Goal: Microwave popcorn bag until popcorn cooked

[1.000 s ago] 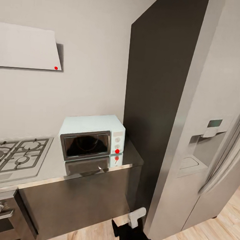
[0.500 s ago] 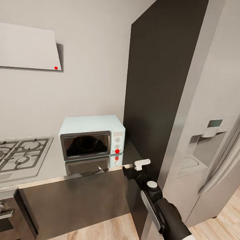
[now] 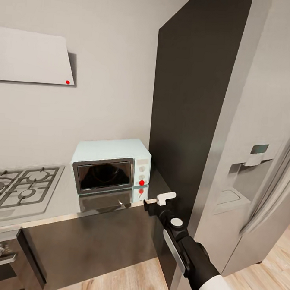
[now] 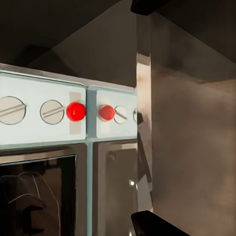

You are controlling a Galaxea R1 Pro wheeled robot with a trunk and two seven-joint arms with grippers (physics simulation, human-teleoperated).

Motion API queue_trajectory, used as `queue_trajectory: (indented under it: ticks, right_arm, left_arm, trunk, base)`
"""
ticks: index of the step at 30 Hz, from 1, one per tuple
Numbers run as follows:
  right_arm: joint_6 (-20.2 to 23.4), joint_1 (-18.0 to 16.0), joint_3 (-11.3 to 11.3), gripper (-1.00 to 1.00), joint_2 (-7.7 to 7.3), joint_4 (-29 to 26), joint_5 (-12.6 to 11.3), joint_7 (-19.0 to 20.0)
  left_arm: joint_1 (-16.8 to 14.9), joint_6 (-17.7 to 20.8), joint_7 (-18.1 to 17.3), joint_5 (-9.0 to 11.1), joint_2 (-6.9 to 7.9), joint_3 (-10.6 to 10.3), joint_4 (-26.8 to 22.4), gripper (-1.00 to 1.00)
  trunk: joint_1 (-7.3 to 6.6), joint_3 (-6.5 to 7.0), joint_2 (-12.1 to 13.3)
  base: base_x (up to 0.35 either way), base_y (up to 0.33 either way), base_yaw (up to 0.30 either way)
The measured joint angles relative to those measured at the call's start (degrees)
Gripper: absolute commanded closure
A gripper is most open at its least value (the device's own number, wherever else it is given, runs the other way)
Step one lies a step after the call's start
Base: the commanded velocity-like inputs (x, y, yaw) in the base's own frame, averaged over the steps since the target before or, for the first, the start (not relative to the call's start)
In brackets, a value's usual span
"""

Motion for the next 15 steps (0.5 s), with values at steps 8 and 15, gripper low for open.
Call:
queue_trajectory:
  ticks: [8, 15]
  right_arm:
    - [-0.4, -0.2, 0.0, -1.0, 0.04, 0.3, 0.1, 0.0]
    - [-4.0, -4.3, -0.3, -1.0, 0.91, 8.1, 0.0, -0.1]
  left_arm:
    - [0.0, 0.0, 0.0, 0.0, -0.07, 0.1, 0.1, -1.0]
    - [-0.1, 0.0, 0.0, 0.0, -0.09, 0.1, 0.1, -1.0]
  trunk:
    - [0.0, 0.0, 0.0]
    - [0.0, 0.0, 0.0]
  base:
    - [0.0, 0.0, 0.0]
    - [0.0, 0.0, 0.0]
